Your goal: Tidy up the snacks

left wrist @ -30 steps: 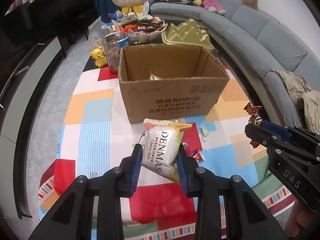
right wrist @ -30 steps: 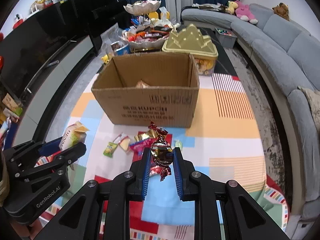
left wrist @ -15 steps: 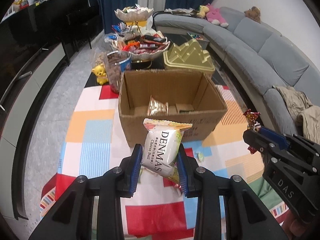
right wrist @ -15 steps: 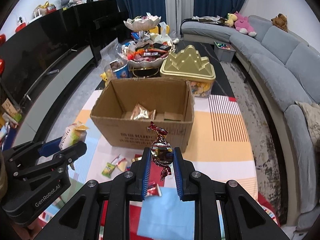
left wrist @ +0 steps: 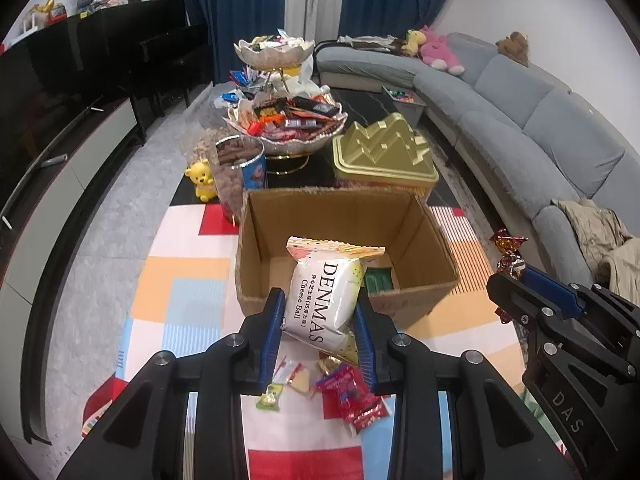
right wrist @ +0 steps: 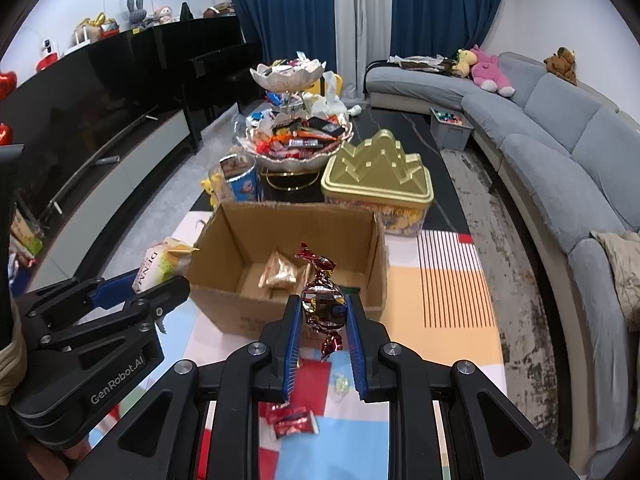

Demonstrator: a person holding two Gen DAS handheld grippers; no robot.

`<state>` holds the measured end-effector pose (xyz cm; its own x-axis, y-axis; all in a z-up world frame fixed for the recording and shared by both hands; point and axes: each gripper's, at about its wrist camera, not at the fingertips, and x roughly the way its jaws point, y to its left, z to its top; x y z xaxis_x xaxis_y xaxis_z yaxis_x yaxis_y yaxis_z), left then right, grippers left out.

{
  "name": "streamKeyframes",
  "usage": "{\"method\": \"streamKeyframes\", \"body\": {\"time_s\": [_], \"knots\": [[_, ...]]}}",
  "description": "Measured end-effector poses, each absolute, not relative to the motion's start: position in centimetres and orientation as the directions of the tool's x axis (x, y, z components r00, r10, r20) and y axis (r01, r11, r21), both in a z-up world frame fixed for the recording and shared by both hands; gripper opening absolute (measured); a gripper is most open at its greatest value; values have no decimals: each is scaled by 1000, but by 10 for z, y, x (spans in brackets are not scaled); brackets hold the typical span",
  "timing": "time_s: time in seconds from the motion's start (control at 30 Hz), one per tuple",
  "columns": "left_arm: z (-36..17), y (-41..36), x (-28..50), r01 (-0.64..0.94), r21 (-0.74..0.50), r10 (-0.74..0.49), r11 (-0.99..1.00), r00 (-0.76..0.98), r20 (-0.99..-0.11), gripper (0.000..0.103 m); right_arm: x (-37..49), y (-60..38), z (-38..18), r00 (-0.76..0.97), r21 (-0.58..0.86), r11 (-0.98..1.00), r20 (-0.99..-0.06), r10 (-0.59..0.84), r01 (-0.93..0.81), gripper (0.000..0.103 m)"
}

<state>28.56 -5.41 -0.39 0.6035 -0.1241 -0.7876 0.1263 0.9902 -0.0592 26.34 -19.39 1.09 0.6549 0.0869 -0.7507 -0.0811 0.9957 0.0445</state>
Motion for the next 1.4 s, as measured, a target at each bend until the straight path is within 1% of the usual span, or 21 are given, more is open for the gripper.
{"method": "streamKeyframes", "body": {"time_s": [0.33,0.97,1.2,1.3,1.37,1.4], "knots": [[-6,-53,319,107,-50,-106,993,619,-778,33,295,-195,13,675,29,997,-735,67,-67,23],[-29,-50,360,93,-42,-93,995,651,-753,34,339,-190,-12,680,18,997,-731,66,-78,23],[-40,-50,370,104,-44,-101,994,636,-765,34,348,-188,-21,672,14,997,-738,63,-79,23],[-43,-52,372,112,-50,-110,992,626,-772,37,350,-188,-22,672,8,997,-738,61,-82,23],[-44,-51,371,111,-51,-110,993,626,-772,42,351,-188,-21,682,1,997,-729,58,-83,23],[-44,-52,371,112,-52,-111,992,626,-772,47,351,-188,-21,682,1,997,-729,58,-83,24]]}}
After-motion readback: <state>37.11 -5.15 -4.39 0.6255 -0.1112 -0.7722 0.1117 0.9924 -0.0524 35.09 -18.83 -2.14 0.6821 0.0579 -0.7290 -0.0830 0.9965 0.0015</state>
